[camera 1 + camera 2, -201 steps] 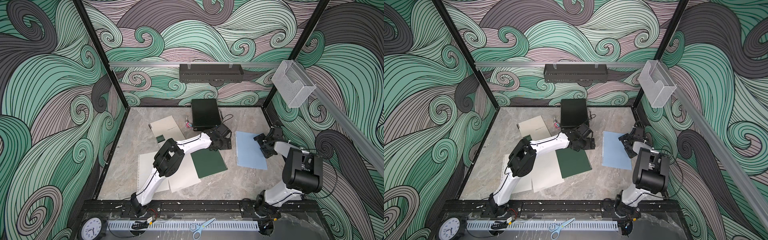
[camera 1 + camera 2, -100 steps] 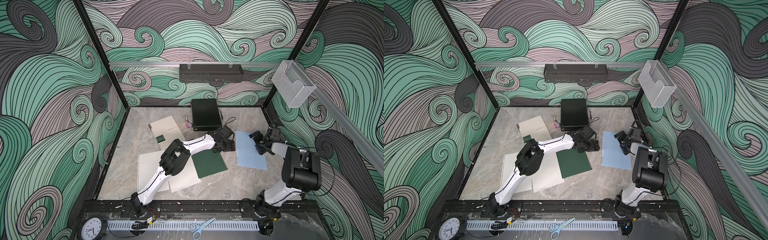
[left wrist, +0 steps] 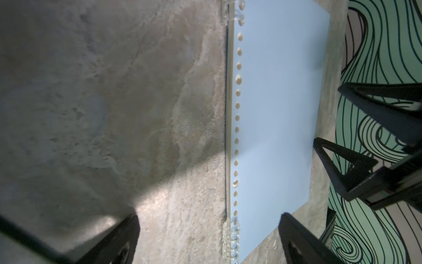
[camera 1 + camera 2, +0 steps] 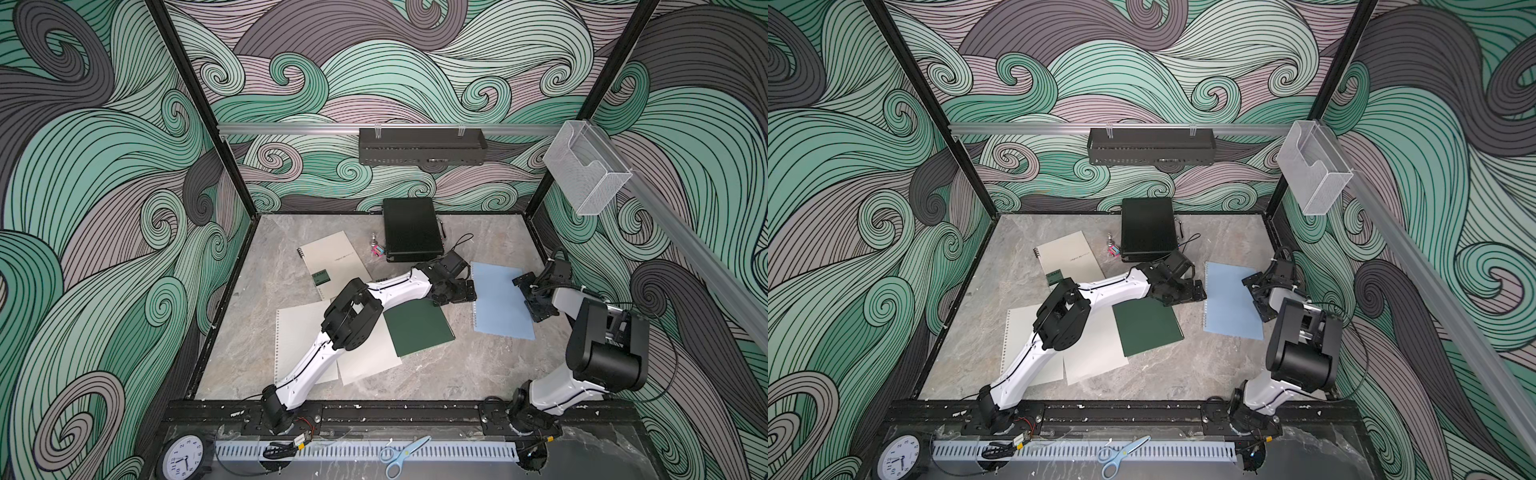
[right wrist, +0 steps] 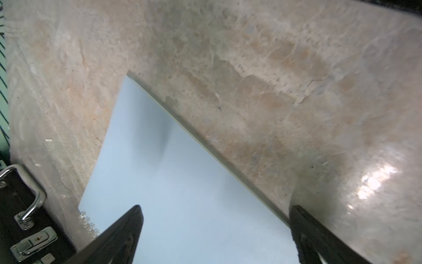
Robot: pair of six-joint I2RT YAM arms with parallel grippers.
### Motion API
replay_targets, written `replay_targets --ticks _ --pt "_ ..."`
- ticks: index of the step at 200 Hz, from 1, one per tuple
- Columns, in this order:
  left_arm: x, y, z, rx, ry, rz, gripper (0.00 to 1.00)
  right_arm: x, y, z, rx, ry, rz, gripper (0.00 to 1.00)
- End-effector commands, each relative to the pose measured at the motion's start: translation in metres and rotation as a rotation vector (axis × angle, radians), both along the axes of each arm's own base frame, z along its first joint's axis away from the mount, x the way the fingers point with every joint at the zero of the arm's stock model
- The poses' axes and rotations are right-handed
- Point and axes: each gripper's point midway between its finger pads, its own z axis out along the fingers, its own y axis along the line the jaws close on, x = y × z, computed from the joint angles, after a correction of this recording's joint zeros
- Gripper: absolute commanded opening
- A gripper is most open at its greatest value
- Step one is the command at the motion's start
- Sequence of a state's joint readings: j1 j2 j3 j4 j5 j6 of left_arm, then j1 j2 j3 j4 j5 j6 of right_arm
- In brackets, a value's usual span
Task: Tear off pages from different notebooks
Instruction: Move the notebook to the center of the board.
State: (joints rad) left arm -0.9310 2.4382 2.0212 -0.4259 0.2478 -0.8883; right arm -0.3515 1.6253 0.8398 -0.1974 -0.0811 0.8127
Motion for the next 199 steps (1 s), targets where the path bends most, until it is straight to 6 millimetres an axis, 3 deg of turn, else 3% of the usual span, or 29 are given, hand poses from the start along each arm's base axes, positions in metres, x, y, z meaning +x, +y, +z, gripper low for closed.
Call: replay_targets --ticks 1,33,61,120,175,199 --pt "-0.009 -0.005 -0.020 0.008 0.054 -0.025 0.95 -0.008 0.001 -0.024 0.035 0.097 -0.018 0.99" --pt "-0.011 -0.006 -0.022 0.011 0.064 -0.032 0.95 -0.001 0.006 -0.035 0.081 0.114 0.007 0.99" --pt "-0.010 -0.006 -0.025 0.012 0.067 -0.033 0.95 0.006 0.031 -0.033 0.170 0.042 0.070 0.97" --pt "-0.012 -0.001 -0.029 0.039 0.072 -0.024 0.95 -0.007 0.082 -0.022 0.201 0.002 0.209 0.97" --pt "-0.011 0.019 -0.022 0.082 0.031 0.015 0.95 -0.019 0.110 -0.005 0.178 -0.045 0.287 0.98" --pt "-0.013 0.023 -0.017 0.085 0.022 0.016 0.95 -0.022 0.112 -0.005 0.174 -0.047 0.304 0.98"
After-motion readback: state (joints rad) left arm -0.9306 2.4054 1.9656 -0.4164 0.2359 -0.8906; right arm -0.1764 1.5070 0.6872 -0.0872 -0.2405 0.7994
